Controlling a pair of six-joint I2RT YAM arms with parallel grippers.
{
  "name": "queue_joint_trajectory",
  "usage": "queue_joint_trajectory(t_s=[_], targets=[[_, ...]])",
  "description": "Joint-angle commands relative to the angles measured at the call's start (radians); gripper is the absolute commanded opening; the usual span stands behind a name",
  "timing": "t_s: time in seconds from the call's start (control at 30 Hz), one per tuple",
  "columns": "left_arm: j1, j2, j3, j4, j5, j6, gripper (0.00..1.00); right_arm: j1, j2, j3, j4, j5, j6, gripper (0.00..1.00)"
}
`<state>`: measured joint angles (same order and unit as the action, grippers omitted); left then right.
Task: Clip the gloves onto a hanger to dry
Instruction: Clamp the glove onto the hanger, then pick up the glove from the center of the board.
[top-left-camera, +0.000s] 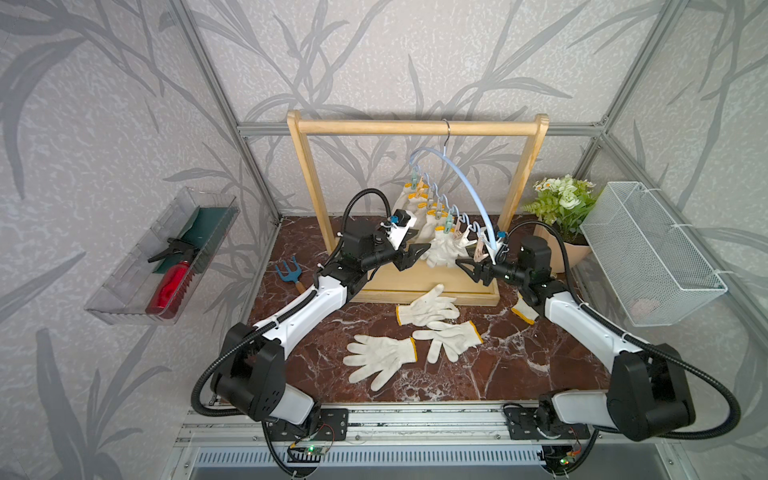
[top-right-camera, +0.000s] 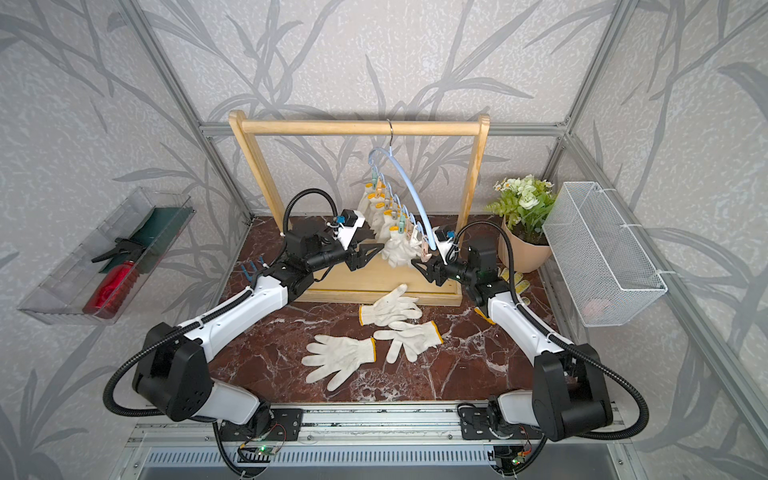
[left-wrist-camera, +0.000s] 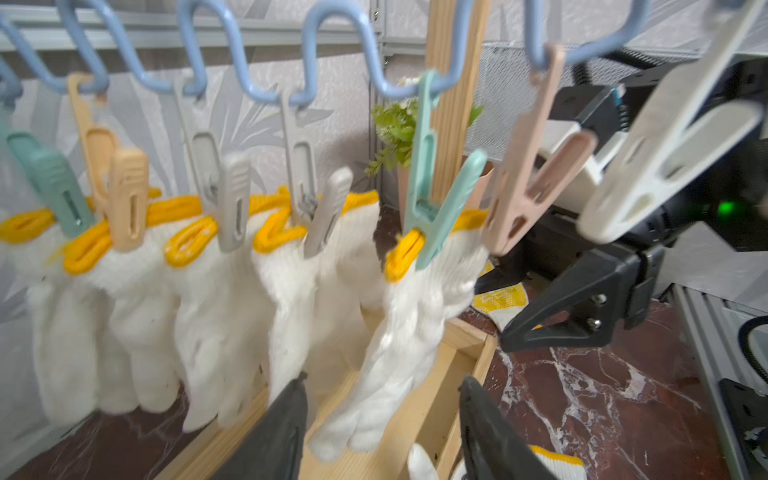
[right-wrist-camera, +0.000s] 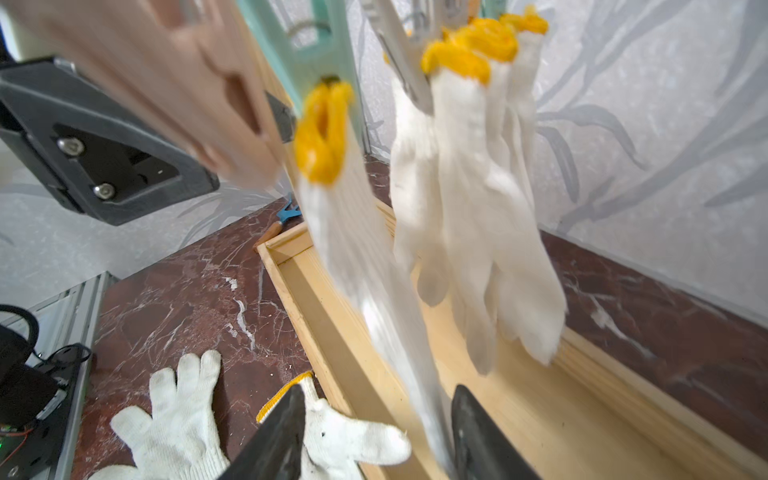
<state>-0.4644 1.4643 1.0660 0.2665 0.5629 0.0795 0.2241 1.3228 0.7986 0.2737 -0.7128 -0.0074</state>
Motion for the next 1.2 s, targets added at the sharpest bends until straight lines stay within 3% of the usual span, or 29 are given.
queue_joint_trajectory(t_s=[0.0,0.07,0.27,0.57,0.77,1.17], targets=[[0.005,-0.046,-0.079,-0.051,-0.144,0.004,0.58,0.024,-0.043,-0.072,-0.003,0.120,0.086,0.56],[0.006,-0.062,-0.141,-0.030,-0.187,-0.026,0.58,0.062,-0.055,-0.130,0.026,0.207,0.132,0.56],[0.005,-0.057,-0.275,-0.014,-0.280,-0.169,0.58,0.177,-0.033,-0.170,-0.055,0.302,0.152,0.54],[0.004,-0.033,-0.372,0.005,-0.299,-0.217,0.57,0.360,0.038,-0.190,-0.100,0.463,0.232,0.47],[0.003,-0.048,-0.406,0.040,-0.337,-0.258,0.57,0.517,0.210,-0.063,-0.149,0.500,0.186,0.47],[0.012,-0.127,-0.449,-0.006,-0.442,-0.261,0.57,0.622,0.467,0.138,-0.168,0.576,0.113,0.49]])
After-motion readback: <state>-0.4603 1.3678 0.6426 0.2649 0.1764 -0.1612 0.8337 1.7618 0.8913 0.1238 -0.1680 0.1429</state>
